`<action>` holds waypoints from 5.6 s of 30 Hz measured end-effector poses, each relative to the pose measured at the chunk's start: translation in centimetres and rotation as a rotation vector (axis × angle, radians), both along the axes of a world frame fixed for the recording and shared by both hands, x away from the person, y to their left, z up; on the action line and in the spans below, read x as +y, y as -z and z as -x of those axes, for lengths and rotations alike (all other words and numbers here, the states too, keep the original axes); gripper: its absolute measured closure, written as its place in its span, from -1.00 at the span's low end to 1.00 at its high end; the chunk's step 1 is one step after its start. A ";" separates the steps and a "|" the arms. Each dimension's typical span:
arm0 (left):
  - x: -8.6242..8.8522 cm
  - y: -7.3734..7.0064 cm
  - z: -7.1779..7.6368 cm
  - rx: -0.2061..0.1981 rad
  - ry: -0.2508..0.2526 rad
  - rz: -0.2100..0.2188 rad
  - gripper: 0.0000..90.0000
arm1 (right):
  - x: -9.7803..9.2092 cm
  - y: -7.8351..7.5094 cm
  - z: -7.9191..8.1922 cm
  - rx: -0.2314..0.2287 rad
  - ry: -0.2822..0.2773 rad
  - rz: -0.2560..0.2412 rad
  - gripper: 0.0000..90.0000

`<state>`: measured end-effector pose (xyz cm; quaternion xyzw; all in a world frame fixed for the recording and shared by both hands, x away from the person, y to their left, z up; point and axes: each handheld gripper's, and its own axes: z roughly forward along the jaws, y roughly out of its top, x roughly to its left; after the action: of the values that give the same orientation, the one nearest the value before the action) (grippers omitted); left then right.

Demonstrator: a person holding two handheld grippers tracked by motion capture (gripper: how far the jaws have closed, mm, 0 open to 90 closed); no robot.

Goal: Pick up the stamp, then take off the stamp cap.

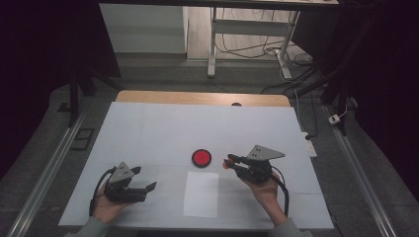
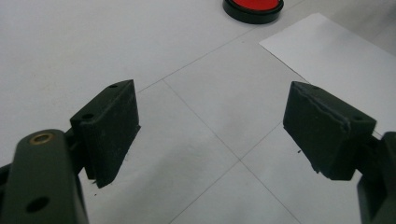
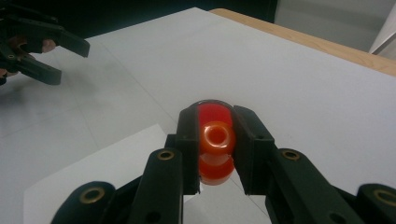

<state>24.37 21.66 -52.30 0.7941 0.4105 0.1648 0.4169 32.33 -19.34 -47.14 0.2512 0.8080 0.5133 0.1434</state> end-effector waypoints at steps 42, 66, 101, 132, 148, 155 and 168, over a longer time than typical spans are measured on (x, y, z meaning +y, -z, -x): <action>-0.2 -0.2 0.1 -0.006 0.005 0.000 -0.59 | 4.6 1.0 2.1 0.065 -0.156 -0.029 0.60; -0.5 -1.2 0.1 -0.046 0.012 0.009 -0.60 | 4.4 0.8 2.2 0.051 -0.148 -0.037 0.60; -5.8 -2.9 -1.2 -0.057 0.168 -0.009 -0.57 | 4.6 0.7 2.4 0.046 -0.151 -0.043 0.60; -9.2 -2.4 -2.0 -0.023 0.253 -0.024 -0.55 | 5.0 1.0 2.5 0.045 -0.155 -0.040 0.60; -11.4 -2.4 -2.1 -0.029 0.290 -0.032 -0.53 | 5.0 0.9 2.5 0.043 -0.158 -0.038 0.60; -11.9 -2.4 -2.1 -0.029 0.295 -0.033 -0.53 | 5.0 0.9 2.6 0.041 -0.160 -0.039 0.60; -13.0 -2.5 -2.6 -0.036 0.308 -0.038 -0.51 | 5.1 0.9 2.6 0.044 -0.164 -0.040 0.60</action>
<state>26.93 8.65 -49.82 0.8522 0.2733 0.1210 0.4295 29.75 -14.21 -48.03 0.1985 0.8183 0.5338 0.0779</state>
